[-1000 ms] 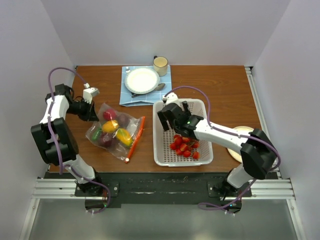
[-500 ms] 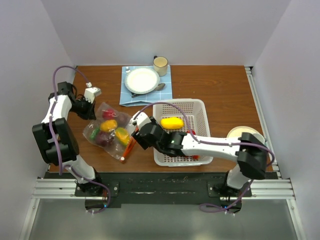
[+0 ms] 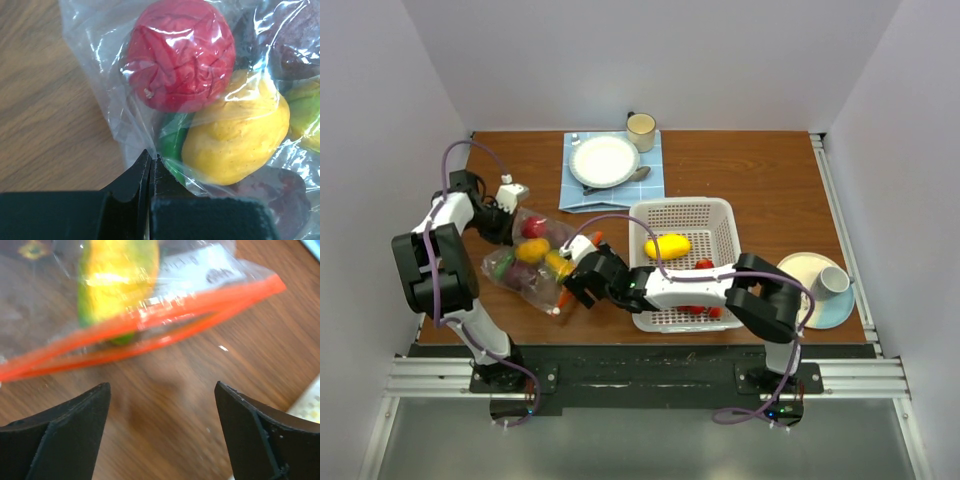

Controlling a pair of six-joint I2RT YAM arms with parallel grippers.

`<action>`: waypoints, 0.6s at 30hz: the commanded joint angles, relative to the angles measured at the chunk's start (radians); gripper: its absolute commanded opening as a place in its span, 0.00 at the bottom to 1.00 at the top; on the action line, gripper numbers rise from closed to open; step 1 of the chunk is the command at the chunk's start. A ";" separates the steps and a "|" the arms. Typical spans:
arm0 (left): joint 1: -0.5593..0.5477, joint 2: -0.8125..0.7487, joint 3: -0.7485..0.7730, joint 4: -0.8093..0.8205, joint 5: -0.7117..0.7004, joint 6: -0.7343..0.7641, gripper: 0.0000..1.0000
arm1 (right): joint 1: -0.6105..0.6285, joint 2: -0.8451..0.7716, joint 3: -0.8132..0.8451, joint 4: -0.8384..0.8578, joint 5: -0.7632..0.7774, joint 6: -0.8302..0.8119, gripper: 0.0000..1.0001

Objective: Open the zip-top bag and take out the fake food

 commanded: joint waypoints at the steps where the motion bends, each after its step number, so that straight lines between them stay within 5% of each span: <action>1: -0.037 -0.035 -0.027 0.021 -0.006 -0.011 0.00 | 0.000 0.044 0.075 0.112 -0.059 0.020 0.92; 7: -0.058 -0.053 -0.033 0.013 -0.015 -0.017 0.00 | 0.000 0.110 0.143 0.155 -0.108 0.020 0.99; 18: -0.091 -0.096 -0.032 -0.051 0.005 0.009 0.00 | -0.048 0.251 0.218 0.167 -0.140 0.100 0.95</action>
